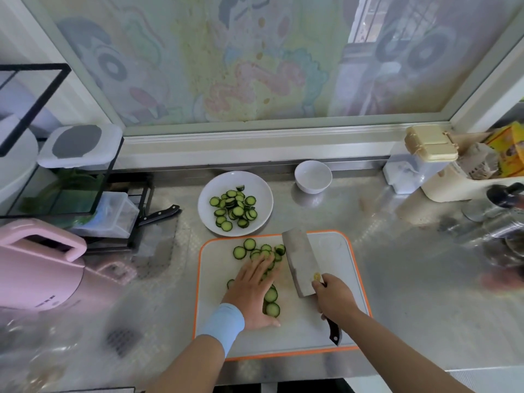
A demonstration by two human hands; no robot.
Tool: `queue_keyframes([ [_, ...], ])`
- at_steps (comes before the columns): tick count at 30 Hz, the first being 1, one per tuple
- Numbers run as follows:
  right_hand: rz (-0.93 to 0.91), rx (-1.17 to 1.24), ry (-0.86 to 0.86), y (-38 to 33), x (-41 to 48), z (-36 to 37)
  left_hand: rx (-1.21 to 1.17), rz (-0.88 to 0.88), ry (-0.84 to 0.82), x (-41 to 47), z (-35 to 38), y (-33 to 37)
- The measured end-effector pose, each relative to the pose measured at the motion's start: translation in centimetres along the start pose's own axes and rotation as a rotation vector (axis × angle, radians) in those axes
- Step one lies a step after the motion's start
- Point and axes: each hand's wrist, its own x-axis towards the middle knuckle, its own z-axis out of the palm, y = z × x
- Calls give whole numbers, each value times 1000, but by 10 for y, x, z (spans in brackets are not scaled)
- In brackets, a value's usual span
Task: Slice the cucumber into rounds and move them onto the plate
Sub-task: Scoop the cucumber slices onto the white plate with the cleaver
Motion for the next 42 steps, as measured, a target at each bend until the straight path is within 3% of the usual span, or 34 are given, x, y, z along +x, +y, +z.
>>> queue_keyframes([
  [7,-29,-8,-116,-1,-5,7,-129,-223,188,-13,14,-5],
  [12,-54,-19,-104,0,-2,14,-279,-309,212,-3,1,-14],
  [18,-95,-121,43,0,9,11,-323,-223,246,36,-24,-25],
  [21,-115,-137,30,-3,16,9,-272,-163,177,59,-36,-20],
  [24,-141,-133,3,-4,22,5,-356,-219,154,66,-38,-17],
  [27,-138,-114,-20,-4,24,3,-483,-273,293,60,-33,-15],
  [33,-135,-87,-45,-8,25,5,-424,-210,467,44,-23,-25],
  [36,-134,-100,-81,-14,25,9,-414,-304,577,34,-16,-33],
  [42,-145,-157,-129,-20,18,25,-494,-362,375,26,1,-35],
])
